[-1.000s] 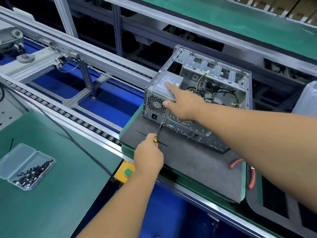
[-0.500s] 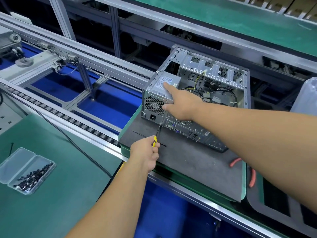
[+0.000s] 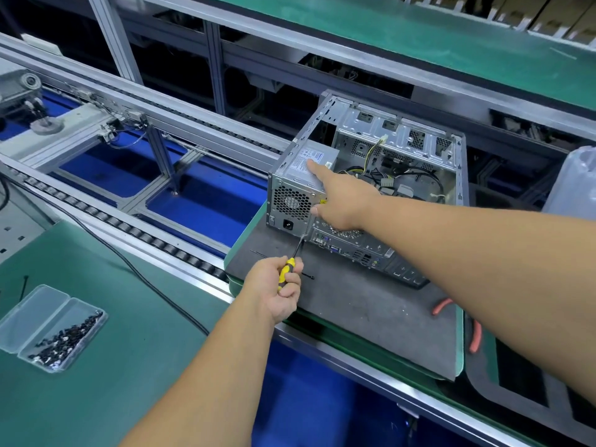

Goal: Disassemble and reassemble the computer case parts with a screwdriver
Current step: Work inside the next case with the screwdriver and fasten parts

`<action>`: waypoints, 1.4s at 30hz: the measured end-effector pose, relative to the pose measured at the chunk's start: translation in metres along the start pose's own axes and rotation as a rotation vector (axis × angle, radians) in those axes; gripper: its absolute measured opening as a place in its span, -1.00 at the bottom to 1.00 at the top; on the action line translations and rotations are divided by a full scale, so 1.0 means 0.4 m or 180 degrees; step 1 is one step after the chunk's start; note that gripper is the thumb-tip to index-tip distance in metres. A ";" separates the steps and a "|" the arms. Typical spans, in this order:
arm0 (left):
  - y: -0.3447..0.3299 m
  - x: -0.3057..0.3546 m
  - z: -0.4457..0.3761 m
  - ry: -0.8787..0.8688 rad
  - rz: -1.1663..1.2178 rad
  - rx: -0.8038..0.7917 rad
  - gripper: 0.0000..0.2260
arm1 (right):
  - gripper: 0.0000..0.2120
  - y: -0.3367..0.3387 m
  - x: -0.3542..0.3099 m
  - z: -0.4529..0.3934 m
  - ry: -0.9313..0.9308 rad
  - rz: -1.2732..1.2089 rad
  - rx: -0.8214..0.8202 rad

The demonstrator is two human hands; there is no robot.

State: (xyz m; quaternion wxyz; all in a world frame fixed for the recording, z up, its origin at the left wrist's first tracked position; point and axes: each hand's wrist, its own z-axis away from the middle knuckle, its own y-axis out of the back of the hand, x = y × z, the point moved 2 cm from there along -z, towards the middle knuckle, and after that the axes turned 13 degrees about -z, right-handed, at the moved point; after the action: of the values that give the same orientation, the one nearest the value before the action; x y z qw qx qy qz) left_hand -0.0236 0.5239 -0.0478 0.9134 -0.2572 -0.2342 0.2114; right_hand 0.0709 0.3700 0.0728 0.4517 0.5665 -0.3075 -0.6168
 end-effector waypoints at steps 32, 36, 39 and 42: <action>-0.025 0.014 -0.017 -0.2622 -0.6238 0.2162 -0.82 | -0.08 -0.002 0.011 -0.021 -0.0108 0.0035 0.0014; -0.018 0.046 -0.026 -0.1444 -0.2984 0.1024 -0.77 | -0.08 -0.001 0.009 -0.018 -0.0111 -0.0018 0.0017; -0.020 0.064 -0.019 -0.0604 -0.1721 0.0628 -0.92 | -0.08 -0.002 0.011 -0.020 -0.0104 -0.0012 0.0016; -0.008 0.073 -0.017 -0.0208 -0.0897 -0.0015 -0.90 | -0.08 -0.003 0.016 -0.022 -0.0107 0.0003 0.0037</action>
State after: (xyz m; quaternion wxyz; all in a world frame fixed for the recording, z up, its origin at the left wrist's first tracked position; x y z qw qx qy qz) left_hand 0.0043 0.5336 -0.0420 0.9253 -0.2168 -0.2981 0.0887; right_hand 0.0796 0.3660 0.0675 0.4435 0.5586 -0.3189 -0.6242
